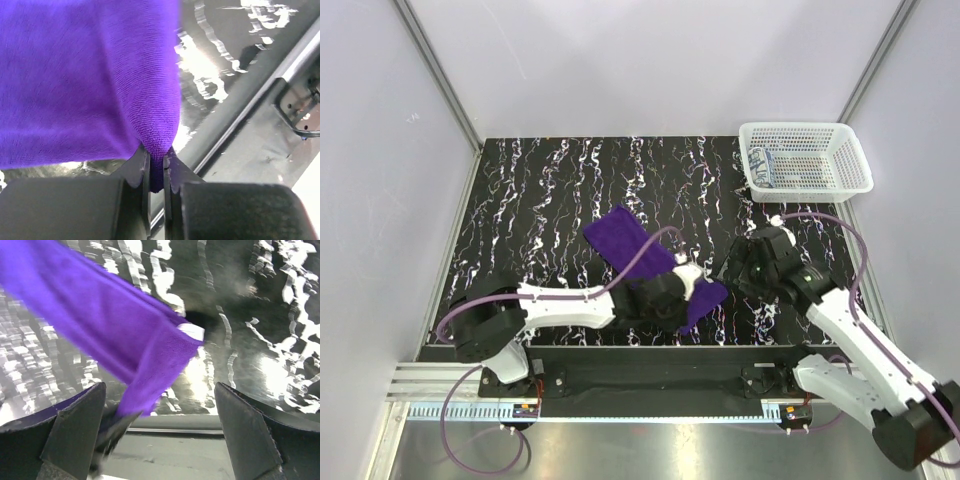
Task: Roll the towels
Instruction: Roll the towel
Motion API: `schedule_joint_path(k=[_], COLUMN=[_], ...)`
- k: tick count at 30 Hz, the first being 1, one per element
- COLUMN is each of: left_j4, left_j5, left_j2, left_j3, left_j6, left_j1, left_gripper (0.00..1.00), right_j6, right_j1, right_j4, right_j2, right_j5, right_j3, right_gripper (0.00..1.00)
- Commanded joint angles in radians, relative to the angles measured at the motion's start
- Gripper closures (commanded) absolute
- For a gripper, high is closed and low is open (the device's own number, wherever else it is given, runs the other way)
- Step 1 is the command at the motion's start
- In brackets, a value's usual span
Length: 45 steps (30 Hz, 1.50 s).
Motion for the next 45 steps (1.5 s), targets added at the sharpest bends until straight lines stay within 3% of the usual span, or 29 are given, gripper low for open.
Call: schedule_joint_path(k=[1, 5, 11, 19, 30, 35, 36, 42, 44, 45], left_j4=[0.121, 0.142, 0.322, 0.658, 1.071, 1.220, 1.252, 1.324, 1.327, 1.314], left_j5=[0.245, 0.313, 0.462, 0.629, 0.721, 0.733, 0.735, 0.738, 0.740, 0.740], left_j2=[-0.045, -0.056, -0.038, 0.056, 0.203, 0.275, 0.283, 0.318, 0.312, 0.309], left_j3=[-0.081, -0.105, -0.194, -0.300, -0.372, -0.401, -0.406, -0.414, -0.417, -0.417], left_j6=[-0.133, -0.182, -0.323, -0.542, -0.775, -0.874, -0.884, -0.929, -0.930, -0.927], left_j1=[0.088, 0.144, 0.230, 0.310, 0.348, 0.353, 0.354, 0.356, 0.354, 0.354], left_gripper=[1.00, 1.00, 1.00, 1.00, 1.00, 1.00, 1.00, 1.00, 0.89, 0.79], right_j6=[-0.008, 0.010, 0.055, 0.104, 0.125, 0.141, 0.144, 0.141, 0.141, 0.136], right_j1=[-0.003, -0.003, -0.003, 0.002, 0.022, 0.029, 0.031, 0.040, 0.040, 0.040], right_j4=[0.081, 0.176, 0.293, 0.446, 0.617, 0.712, 0.721, 0.753, 0.752, 0.747], right_j2=[-0.100, -0.120, -0.129, -0.083, 0.047, 0.104, 0.110, 0.142, 0.147, 0.149], right_j5=[-0.048, -0.172, -0.302, -0.333, -0.321, -0.329, -0.327, -0.316, -0.312, -0.312], right_j3=[-0.004, -0.081, -0.218, -0.326, -0.395, -0.444, -0.447, -0.460, -0.455, -0.450], right_gripper=[0.03, 0.03, 0.05, 0.09, 0.12, 0.32, 0.40, 0.56, 0.61, 0.65])
